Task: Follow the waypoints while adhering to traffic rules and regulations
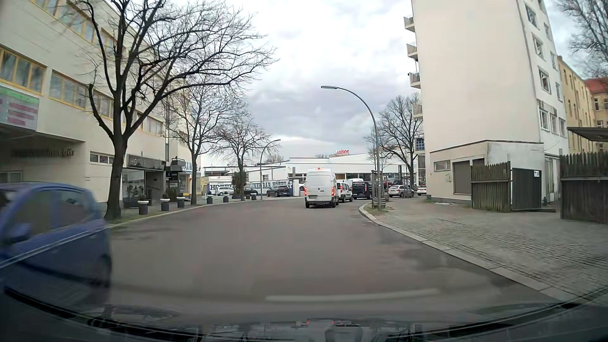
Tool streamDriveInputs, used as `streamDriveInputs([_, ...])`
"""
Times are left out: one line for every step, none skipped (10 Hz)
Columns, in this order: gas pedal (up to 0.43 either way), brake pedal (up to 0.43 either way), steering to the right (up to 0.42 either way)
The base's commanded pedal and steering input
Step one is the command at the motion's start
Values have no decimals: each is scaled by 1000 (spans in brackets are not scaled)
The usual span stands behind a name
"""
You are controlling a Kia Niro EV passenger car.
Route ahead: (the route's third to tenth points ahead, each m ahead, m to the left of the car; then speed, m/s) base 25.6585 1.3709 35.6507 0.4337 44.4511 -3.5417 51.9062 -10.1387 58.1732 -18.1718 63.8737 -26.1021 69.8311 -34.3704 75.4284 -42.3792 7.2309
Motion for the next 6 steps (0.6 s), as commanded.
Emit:
streamDriveInputs([28, 12, -2])
streamDriveInputs([28, 12, -2])
streamDriveInputs([28, 12, -3])
streamDriveInputs([20, 12, -3])
streamDriveInputs([20, 12, -2])
streamDriveInputs([8, 12, -1])
